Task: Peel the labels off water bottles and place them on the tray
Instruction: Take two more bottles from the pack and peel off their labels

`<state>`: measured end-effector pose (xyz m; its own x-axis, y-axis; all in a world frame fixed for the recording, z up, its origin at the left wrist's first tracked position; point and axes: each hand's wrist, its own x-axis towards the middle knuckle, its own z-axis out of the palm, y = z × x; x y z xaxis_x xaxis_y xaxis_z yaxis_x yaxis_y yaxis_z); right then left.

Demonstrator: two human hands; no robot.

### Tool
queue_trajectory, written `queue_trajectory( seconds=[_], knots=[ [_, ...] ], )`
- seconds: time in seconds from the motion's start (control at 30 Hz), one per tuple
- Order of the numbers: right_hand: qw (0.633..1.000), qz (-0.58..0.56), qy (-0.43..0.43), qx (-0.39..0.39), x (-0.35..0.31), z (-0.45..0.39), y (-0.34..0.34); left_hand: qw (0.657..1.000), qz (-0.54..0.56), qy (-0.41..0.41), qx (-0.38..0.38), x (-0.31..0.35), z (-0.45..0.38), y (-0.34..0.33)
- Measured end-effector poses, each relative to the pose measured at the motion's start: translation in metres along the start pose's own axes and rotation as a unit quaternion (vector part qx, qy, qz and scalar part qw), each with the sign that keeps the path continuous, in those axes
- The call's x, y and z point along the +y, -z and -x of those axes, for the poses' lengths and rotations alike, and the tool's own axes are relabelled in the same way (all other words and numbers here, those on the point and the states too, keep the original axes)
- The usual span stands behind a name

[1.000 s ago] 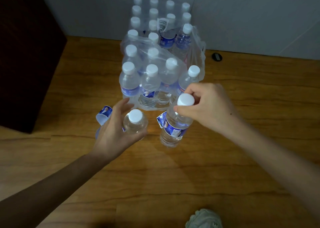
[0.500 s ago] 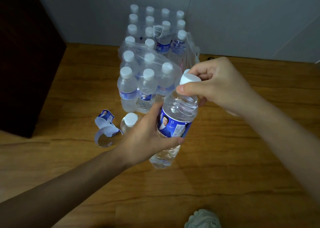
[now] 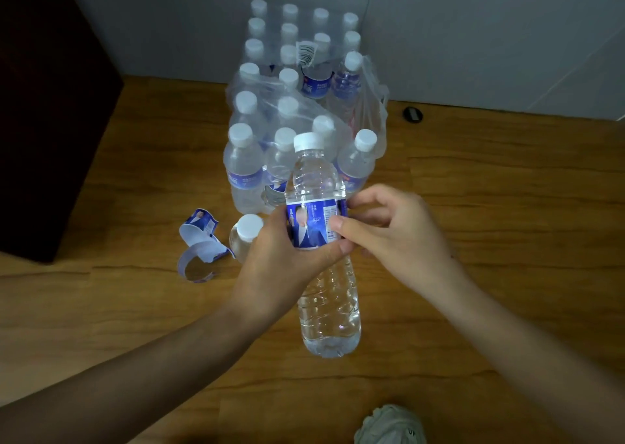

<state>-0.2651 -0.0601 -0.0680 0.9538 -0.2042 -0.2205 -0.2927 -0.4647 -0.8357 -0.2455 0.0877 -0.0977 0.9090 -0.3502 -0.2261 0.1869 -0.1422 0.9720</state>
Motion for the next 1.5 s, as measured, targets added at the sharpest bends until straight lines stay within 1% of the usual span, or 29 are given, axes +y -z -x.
queue_trajectory(
  seconds=[0.1,0.2,0.37,0.6,0.7,0.77,0.83,0.93,1.03,1.1,1.2,1.33,1.5],
  knots=[
    [1.000,-0.011,-0.009,-0.004,0.001,-0.001,-0.001,1.000,-0.021,0.006,-0.003,-0.003,0.000,0.001],
    [1.000,0.006,-0.007,-0.005,0.000,-0.003,-0.004,0.999,-0.039,0.014,0.010,-0.007,0.000,0.004],
    [0.991,0.104,0.054,0.056,-0.008,-0.004,-0.007,0.991,-0.114,0.010,0.069,-0.012,0.001,0.005],
    [0.970,0.214,0.098,0.053,-0.016,-0.007,-0.013,0.983,-0.159,-0.006,0.087,-0.011,0.004,0.006],
    [0.965,0.227,0.116,0.057,-0.017,-0.008,-0.015,0.982,-0.166,-0.008,0.090,-0.010,0.003,0.007],
    [0.966,0.218,0.123,0.066,-0.015,-0.008,-0.015,0.985,-0.153,-0.001,0.085,-0.010,0.003,0.009],
    [0.974,0.181,0.114,0.074,-0.012,-0.009,-0.013,0.988,-0.130,0.009,0.080,-0.012,0.003,0.010],
    [0.990,0.105,0.077,0.061,-0.008,-0.012,-0.010,0.992,-0.098,0.018,0.073,-0.013,0.004,0.012],
    [0.999,0.006,0.020,0.029,-0.005,-0.012,-0.007,0.995,-0.069,0.017,0.064,-0.012,0.004,0.013],
    [0.999,-0.028,-0.001,0.015,-0.004,-0.011,-0.005,0.997,-0.052,0.017,0.060,-0.010,0.004,0.014],
    [0.998,-0.065,-0.018,0.017,-0.004,-0.008,-0.005,0.998,-0.037,0.012,0.055,-0.008,0.003,0.013],
    [0.997,-0.066,-0.020,0.023,-0.002,-0.006,-0.008,0.997,-0.046,0.003,0.059,-0.008,0.003,0.013],
    [1.000,0.009,0.009,0.010,-0.003,-0.002,-0.011,0.993,-0.090,-0.016,0.071,-0.011,0.003,0.013]
  ],
)
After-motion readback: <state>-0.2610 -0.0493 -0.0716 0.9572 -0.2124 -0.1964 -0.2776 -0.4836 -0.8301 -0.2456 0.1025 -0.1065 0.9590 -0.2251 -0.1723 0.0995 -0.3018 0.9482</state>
